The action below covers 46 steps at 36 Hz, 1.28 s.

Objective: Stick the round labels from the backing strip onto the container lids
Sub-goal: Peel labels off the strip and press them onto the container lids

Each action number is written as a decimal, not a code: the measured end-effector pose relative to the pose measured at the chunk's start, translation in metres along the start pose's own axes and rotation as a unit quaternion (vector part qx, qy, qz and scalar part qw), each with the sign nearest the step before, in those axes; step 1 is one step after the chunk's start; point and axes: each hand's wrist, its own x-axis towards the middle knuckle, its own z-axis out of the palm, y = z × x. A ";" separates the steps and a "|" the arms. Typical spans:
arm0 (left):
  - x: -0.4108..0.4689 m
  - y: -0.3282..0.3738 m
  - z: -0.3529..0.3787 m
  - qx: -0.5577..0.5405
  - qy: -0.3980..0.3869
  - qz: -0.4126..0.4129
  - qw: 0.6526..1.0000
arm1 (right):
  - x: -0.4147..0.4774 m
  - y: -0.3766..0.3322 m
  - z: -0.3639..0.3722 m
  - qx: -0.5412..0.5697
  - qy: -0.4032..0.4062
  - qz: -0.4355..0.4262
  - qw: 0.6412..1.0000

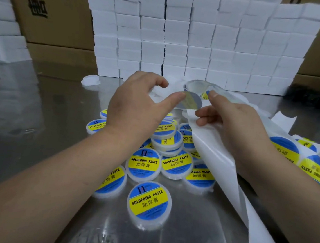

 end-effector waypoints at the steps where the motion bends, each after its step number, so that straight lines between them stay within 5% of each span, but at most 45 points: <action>1: 0.000 0.000 0.000 0.000 0.000 0.009 1.000 | 0.000 0.000 0.000 0.002 0.000 0.003 1.000; 10: 0.001 0.000 0.000 0.028 -0.026 0.076 0.996 | -0.004 -0.003 -0.001 0.020 0.024 -0.016 0.999; 14: 0.003 -0.007 0.005 0.059 -0.038 0.031 0.997 | -0.003 -0.003 0.000 0.033 0.050 -0.032 0.998; 16: 0.008 -0.008 0.005 -0.007 -0.027 -0.056 0.998 | -0.003 -0.004 -0.001 0.040 0.051 -0.045 0.997; 18: 0.013 -0.005 0.003 -0.190 -0.012 -0.193 0.962 | -0.004 -0.005 -0.001 0.039 0.033 -0.055 0.997; 20: 0.018 -0.001 0.001 -0.384 -0.009 -0.310 0.870 | -0.005 -0.004 0.001 0.025 -0.008 -0.056 0.998; 23: 0.019 0.003 0.001 -0.522 -0.040 -0.364 0.770 | -0.007 -0.002 0.005 0.018 -0.066 -0.048 0.997; 29: 0.016 0.004 0.002 -0.563 -0.165 -0.347 0.732 | -0.008 -0.003 0.007 0.031 -0.113 -0.056 0.992; 34: 0.016 0.005 0.000 -0.588 -0.194 -0.370 0.692 | -0.010 -0.004 0.006 0.069 -0.100 -0.054 0.991; 39: 0.019 0.005 -0.001 -0.585 -0.154 -0.399 0.689 | -0.009 -0.007 0.005 0.114 -0.088 -0.063 0.988; 46: 0.020 0.001 0.001 -0.483 -0.136 -0.425 0.754 | -0.011 -0.006 0.006 0.113 -0.105 -0.077 0.985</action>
